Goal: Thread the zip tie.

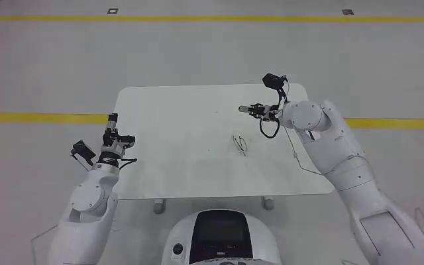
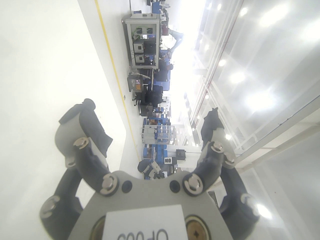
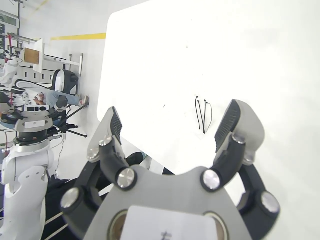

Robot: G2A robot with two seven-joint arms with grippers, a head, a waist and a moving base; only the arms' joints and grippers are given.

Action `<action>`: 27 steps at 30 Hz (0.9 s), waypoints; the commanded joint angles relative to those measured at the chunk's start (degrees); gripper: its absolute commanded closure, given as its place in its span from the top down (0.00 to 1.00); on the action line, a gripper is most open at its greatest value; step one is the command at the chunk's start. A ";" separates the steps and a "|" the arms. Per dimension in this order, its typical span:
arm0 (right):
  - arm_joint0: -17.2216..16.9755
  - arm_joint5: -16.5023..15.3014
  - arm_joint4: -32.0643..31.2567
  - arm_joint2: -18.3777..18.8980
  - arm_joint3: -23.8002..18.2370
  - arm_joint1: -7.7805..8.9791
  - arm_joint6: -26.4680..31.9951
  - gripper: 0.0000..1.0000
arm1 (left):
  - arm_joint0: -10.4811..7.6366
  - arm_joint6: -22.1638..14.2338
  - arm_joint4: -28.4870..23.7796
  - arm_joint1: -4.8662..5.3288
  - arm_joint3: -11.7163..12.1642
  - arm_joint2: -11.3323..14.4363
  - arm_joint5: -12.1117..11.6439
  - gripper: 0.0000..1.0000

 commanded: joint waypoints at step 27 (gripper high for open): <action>16.78 -1.67 -4.98 -23.12 19.98 -8.76 15.43 1.00 | 0.00 0.00 0.00 0.00 0.00 0.00 0.00 1.00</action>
